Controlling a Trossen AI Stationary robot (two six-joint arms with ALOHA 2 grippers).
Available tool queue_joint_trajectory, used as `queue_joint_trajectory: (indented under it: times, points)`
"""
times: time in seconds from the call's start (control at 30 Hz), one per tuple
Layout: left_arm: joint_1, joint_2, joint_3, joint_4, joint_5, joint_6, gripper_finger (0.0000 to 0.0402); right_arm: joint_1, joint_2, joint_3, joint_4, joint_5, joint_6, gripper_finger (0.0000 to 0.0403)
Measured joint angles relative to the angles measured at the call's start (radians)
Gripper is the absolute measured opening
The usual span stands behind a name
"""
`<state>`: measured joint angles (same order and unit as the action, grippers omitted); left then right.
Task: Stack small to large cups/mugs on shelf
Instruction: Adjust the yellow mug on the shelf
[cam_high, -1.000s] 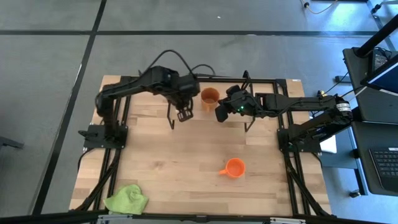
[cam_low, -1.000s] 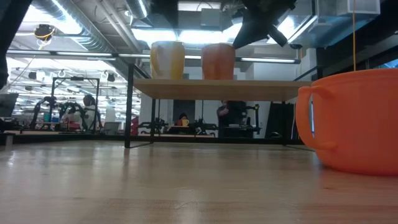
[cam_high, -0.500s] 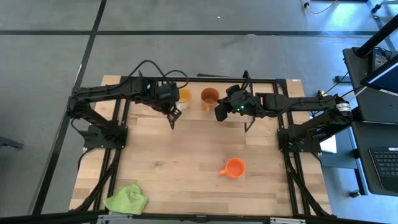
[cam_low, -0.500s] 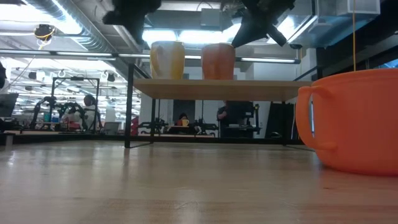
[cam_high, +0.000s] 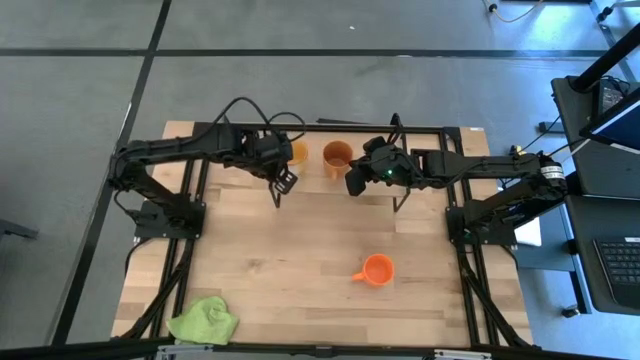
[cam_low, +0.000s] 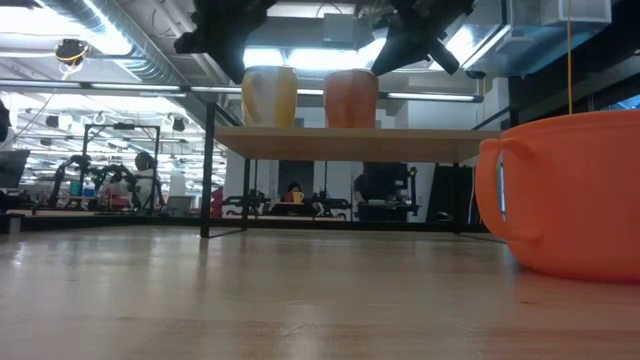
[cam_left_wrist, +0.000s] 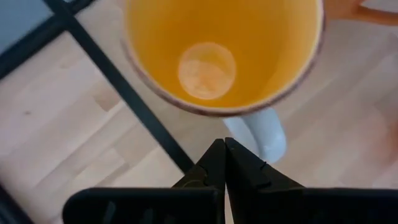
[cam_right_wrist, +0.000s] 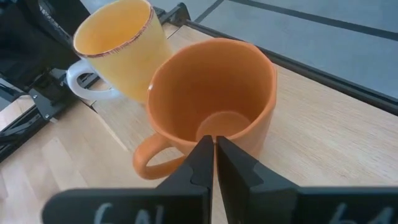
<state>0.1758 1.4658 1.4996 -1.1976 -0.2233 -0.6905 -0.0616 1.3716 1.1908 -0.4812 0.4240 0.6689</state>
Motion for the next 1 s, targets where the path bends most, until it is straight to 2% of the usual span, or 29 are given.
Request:
queue_joint_trajectory:
  times: [0.4, 1.0]
  points:
    - [-0.02, 0.0, -0.022, 0.076, 0.039, -0.007, 0.0, 0.0, 0.0, 0.0, -0.003, 0.0, -0.005, 0.0021]
    - [-0.027, 0.0, -0.023, 0.086, 0.054, 0.002, 0.0, 0.0, 0.0, 0.0, -0.003, 0.0, -0.019, 0.0021]
